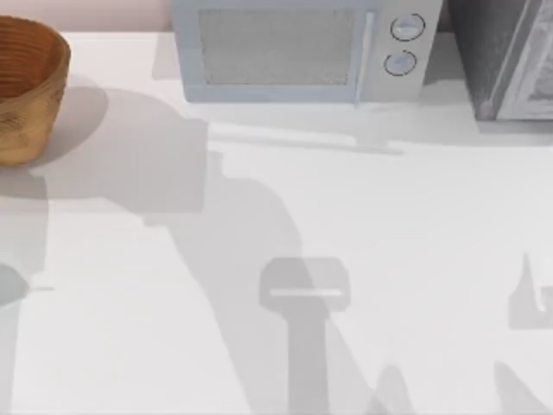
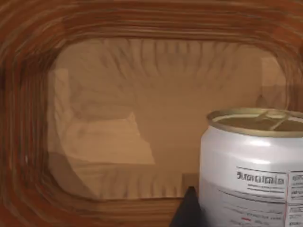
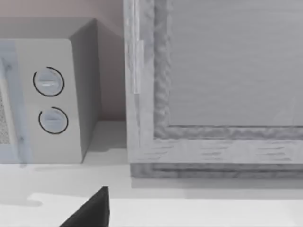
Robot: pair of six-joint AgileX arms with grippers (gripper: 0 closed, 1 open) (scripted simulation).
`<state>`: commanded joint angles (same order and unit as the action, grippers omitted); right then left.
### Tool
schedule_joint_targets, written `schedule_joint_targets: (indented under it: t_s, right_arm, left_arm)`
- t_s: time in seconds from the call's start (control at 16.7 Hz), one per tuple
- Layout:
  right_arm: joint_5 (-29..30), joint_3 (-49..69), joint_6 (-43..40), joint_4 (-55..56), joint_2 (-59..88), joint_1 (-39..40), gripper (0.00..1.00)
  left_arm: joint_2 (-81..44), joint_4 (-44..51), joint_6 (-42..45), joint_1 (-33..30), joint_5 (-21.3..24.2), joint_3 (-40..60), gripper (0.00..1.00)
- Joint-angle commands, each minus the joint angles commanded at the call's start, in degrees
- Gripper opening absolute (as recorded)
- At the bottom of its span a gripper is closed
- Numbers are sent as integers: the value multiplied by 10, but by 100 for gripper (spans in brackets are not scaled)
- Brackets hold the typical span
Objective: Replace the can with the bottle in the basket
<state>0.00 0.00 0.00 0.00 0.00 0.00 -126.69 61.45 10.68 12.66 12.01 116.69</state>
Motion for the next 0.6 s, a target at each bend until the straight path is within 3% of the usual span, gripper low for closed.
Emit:
schedule_joint_targets:
  t_s: [0.6]
  right_arm:
    - [0,0,0,0,0,0,100]
  left_arm:
    - [637,-290,-39,-75,-95,-568,0]
